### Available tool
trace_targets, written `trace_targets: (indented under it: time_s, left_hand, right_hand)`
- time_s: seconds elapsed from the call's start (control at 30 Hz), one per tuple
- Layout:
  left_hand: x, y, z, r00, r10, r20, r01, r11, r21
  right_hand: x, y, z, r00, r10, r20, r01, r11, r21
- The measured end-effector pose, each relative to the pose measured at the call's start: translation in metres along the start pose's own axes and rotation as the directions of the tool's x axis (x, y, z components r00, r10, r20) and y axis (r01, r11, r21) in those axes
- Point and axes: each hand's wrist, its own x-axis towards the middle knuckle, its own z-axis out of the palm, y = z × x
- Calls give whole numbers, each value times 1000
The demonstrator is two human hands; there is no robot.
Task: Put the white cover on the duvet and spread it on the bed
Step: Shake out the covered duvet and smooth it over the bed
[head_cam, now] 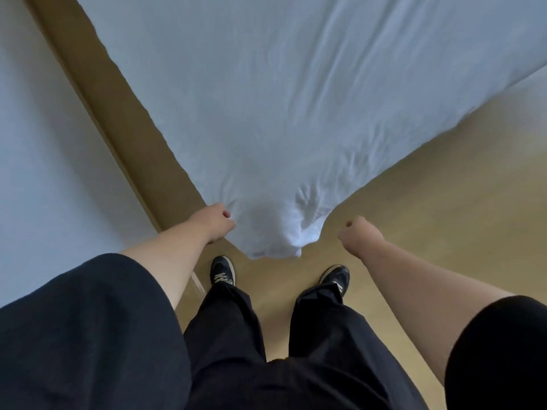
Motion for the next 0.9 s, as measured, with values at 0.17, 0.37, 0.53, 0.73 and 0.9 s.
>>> trace_targets:
  time_s: [0.17,0.37,0.53,0.73,0.9]
  left_hand:
    - [-94,51,-37,997,69,-45,-73,991,-115]
    - [-141,102,-65,989,134,-57,-142,973,-180]
    - [-105,146,-100,983,144,-118,-163,970,-180]
    - [-43,241,-154,979,190,-72,-194,980,-40]
    - [11,321,-184,982,157,-101,-160,987,-18]
  right_hand:
    - [-74,-13,-130,965,-253,-61,242,959,-150]
    - [-118,-46,-237,928,-356,-105,325,916,-233]
    - [-100,-87,-286,913,-408,-19,375,856,-356]
    - [-56,-85,-351,950,-311,5,290,881,-374]
    - [18,-94,-402,964,-265,34,248,840,-482]
